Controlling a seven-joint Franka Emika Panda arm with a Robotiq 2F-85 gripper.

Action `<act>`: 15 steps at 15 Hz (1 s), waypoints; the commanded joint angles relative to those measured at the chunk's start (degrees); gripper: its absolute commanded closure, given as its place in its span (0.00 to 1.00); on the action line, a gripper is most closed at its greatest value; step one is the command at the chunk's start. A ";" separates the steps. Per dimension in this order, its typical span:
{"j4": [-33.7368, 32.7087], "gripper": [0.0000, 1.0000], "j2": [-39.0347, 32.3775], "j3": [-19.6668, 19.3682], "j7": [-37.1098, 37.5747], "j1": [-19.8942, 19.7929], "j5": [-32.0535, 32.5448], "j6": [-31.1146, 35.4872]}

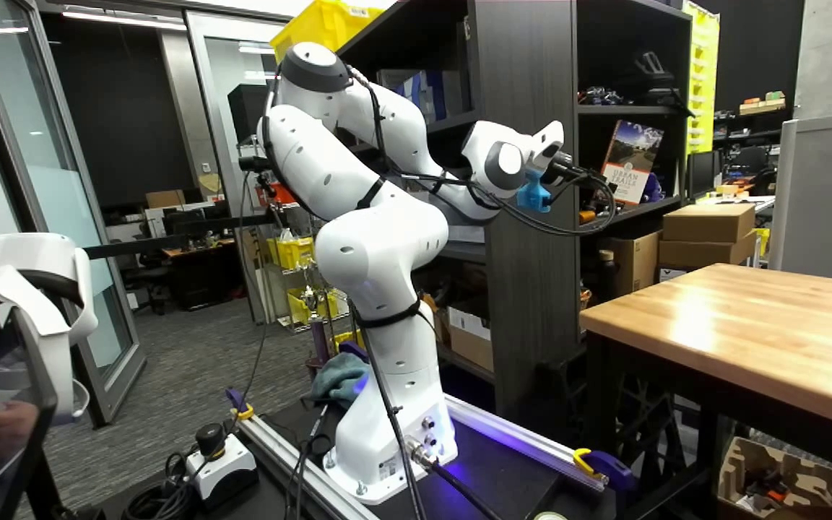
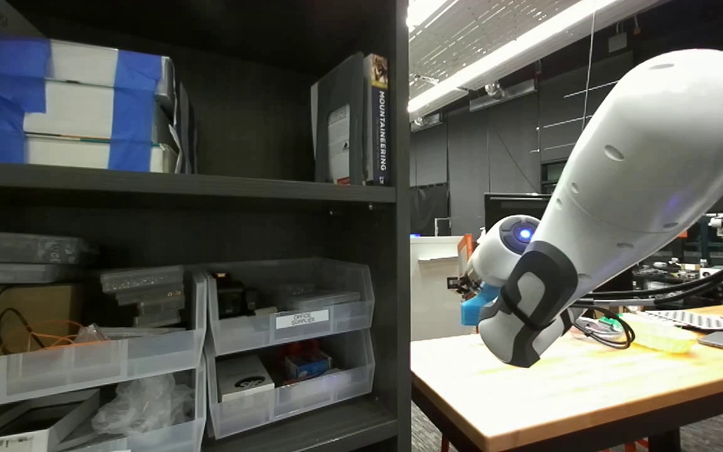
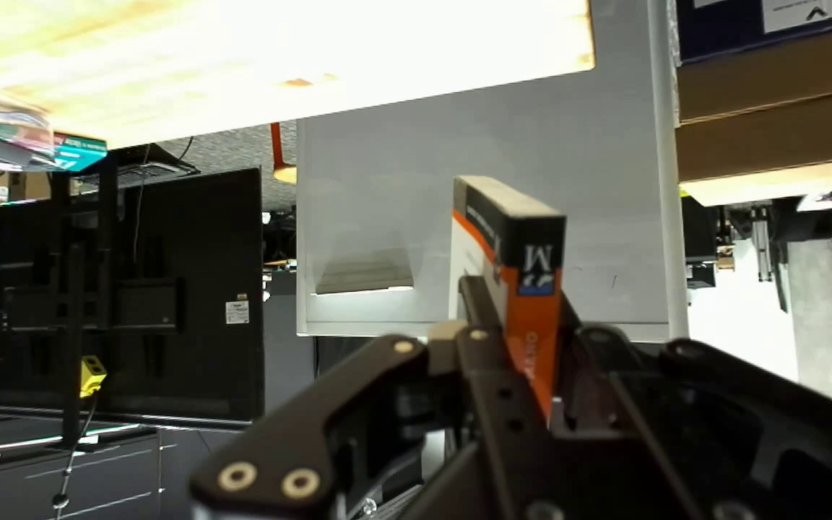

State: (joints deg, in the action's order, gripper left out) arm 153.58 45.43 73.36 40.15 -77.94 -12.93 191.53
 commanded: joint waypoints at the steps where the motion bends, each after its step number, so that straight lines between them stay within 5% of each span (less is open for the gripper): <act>1: -2.91 0.96 -0.48 4.25 -1.99 -6.16 -1.79 2.52; 7: -7.19 0.96 0.61 10.42 -2.84 -15.66 -2.11 2.74; 15: -9.69 0.96 3.37 14.92 -6.58 -21.37 -2.67 2.39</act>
State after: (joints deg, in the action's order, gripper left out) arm 145.08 46.92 86.64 35.87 -97.18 -14.27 192.91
